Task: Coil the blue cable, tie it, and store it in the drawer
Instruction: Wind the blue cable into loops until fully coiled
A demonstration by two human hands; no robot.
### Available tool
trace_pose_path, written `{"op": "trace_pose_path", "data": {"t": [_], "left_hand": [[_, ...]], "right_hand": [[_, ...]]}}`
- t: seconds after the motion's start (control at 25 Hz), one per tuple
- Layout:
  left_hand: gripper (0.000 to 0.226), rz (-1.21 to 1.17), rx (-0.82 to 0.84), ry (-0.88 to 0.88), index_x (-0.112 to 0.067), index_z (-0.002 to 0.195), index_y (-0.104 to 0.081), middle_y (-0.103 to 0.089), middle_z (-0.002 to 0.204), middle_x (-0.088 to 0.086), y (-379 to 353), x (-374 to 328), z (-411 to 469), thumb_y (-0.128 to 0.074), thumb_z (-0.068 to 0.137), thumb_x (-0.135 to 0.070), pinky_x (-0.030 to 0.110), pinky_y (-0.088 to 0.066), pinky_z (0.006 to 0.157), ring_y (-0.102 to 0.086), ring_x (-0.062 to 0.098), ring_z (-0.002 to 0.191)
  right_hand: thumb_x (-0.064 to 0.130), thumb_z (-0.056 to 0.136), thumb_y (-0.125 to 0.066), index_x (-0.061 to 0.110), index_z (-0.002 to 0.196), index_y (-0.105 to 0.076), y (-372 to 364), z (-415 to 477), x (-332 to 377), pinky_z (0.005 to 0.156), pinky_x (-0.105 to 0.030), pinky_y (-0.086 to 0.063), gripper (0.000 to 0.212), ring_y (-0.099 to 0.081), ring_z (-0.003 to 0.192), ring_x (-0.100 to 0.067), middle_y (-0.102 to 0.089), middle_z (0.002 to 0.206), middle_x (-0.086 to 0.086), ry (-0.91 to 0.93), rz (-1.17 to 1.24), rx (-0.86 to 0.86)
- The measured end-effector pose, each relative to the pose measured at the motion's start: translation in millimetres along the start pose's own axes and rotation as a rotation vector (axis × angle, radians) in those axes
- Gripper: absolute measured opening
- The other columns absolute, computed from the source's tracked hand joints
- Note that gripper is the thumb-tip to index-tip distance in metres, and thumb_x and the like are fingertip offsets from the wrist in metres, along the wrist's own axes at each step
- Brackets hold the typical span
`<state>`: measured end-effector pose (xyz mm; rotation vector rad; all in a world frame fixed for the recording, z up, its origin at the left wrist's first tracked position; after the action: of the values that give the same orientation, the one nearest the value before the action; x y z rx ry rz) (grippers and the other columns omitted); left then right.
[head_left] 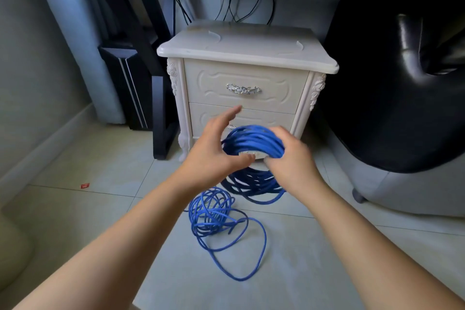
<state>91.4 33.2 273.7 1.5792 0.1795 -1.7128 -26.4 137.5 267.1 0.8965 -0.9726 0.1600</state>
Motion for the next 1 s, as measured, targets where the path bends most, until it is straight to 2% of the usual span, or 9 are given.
{"op": "trace_pose_path", "data": {"t": [0.08, 0.16, 0.24, 0.32, 0.44, 0.56, 0.76, 0.88, 1.0], "left_hand": [[0.083, 0.269, 0.081, -0.112, -0.034, 0.143, -0.042, -0.050, 0.135, -0.011, -5.7, -8.0, -1.8, -0.074, 0.071, -0.012, 0.003, -0.032, 0.095, -0.047, -0.008, 0.117], [0.069, 0.399, 0.101, -0.126, -0.031, 0.134, -0.052, -0.064, 0.117, -0.010, -8.3, -6.3, -3.0, -0.071, 0.071, -0.012, 0.011, -0.042, 0.084, -0.058, 0.004, 0.103], [0.036, 0.460, 0.051, -0.097, -0.028, 0.106, -0.062, -0.068, 0.085, -0.009, -5.1, -5.7, -2.7, -0.069, 0.073, -0.016, 0.025, -0.045, 0.070, -0.060, 0.016, 0.081], [0.016, 0.439, -0.019, -0.099, -0.023, 0.082, -0.056, -0.057, 0.063, -0.005, -0.8, -8.4, -2.4, -0.067, 0.074, -0.014, 0.032, -0.040, 0.058, -0.050, 0.021, 0.064], [0.015, 0.301, -0.081, -0.072, -0.016, 0.076, -0.055, -0.052, 0.057, -0.003, 4.2, -6.5, -1.1, -0.070, 0.075, -0.013, 0.031, -0.039, 0.056, -0.044, 0.017, 0.057], [0.014, -0.039, -0.151, 0.098, -0.008, 0.083, -0.060, -0.051, 0.056, -0.008, 14.1, 6.9, 3.5, -0.074, 0.080, -0.009, 0.033, -0.049, 0.059, -0.045, 0.010, 0.052], [0.009, -0.380, -0.248, 0.263, -0.010, 0.088, -0.063, -0.044, 0.055, -0.005, 17.0, 23.1, 4.8, -0.070, 0.085, -0.006, 0.036, -0.051, 0.064, -0.041, 0.010, 0.047], [0.012, -0.537, -0.332, 0.331, -0.015, 0.080, -0.061, -0.038, 0.054, -0.001, 16.8, 31.2, 3.1, -0.067, 0.085, -0.006, 0.035, -0.048, 0.059, -0.037, 0.015, 0.050], [0.009, -0.671, -0.414, 0.395, -0.015, 0.083, -0.060, -0.038, 0.056, -0.001, 8.6, 35.9, -4.1, -0.064, 0.087, -0.008, 0.034, -0.045, 0.059, -0.038, 0.017, 0.053]], "right_hand": [[-0.006, 0.069, -0.055, 0.023, 0.106, -0.062, -11.9, -6.5, 17.0, 0.073, -0.029, -0.043, 0.047, -0.056, 0.087, -0.019, -0.060, 0.093, 0.008, 0.146, -0.114, 0.096], [-0.006, 0.071, -0.057, 0.019, 0.112, -0.062, -21.0, -12.9, 28.0, 0.072, -0.020, -0.034, 0.049, -0.052, 0.092, -0.014, -0.057, 0.099, 0.009, 0.259, -0.154, 0.141], [-0.003, 0.073, -0.060, 0.021, 0.116, -0.058, -19.9, -14.4, 29.1, 0.069, -0.017, -0.032, 0.048, -0.051, 0.090, -0.015, -0.058, 0.101, 0.008, 0.250, -0.154, 0.118], [0.001, 0.074, -0.062, 0.024, 0.118, -0.051, -15.1, -12.7, 26.8, 0.067, -0.021, -0.036, 0.051, -0.049, 0.081, -0.015, -0.055, 0.094, 0.011, 0.192, -0.092, 0.083], [0.004, 0.070, -0.069, 0.030, 0.116, -0.055, -4.3, -7.0, 22.5, 0.074, -0.021, -0.045, 0.054, -0.056, 0.085, -0.011, -0.058, 0.098, 0.012, 0.118, 0.051, 0.031], [0.011, 0.070, -0.077, 0.036, 0.107, -0.061, -4.3, -2.7, 6.9, 0.078, -0.021, -0.049, 0.047, -0.064, 0.086, -0.005, -0.068, 0.096, 0.012, -0.078, 0.360, 0.145], [0.013, 0.067, -0.075, 0.022, 0.122, -0.057, -18.9, -7.0, -10.4, 0.080, -0.047, -0.056, 0.058, -0.067, 0.094, -0.027, -0.067, 0.099, -0.005, -0.357, 0.850, 0.272], [0.010, 0.070, -0.075, 0.018, 0.126, -0.054, -29.2, -11.8, -11.4, 0.071, -0.049, -0.059, 0.060, -0.065, 0.094, -0.031, -0.065, 0.104, -0.010, -0.426, 0.951, 0.264], [0.018, 0.070, -0.074, 0.011, 0.123, -0.055, -36.2, -14.4, -9.3, 0.083, -0.059, -0.053, 0.057, -0.064, 0.101, -0.035, -0.062, 0.103, -0.011, -0.442, 1.033, 0.232]]}}
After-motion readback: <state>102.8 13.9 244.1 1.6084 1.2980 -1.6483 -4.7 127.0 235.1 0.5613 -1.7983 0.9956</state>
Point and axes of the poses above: each hand's wrist, its own z-axis towards the middle knuckle, its own y-axis out of the back of the hand, x = y × z, the point moved 7 cm from there along z, towards the middle knuckle
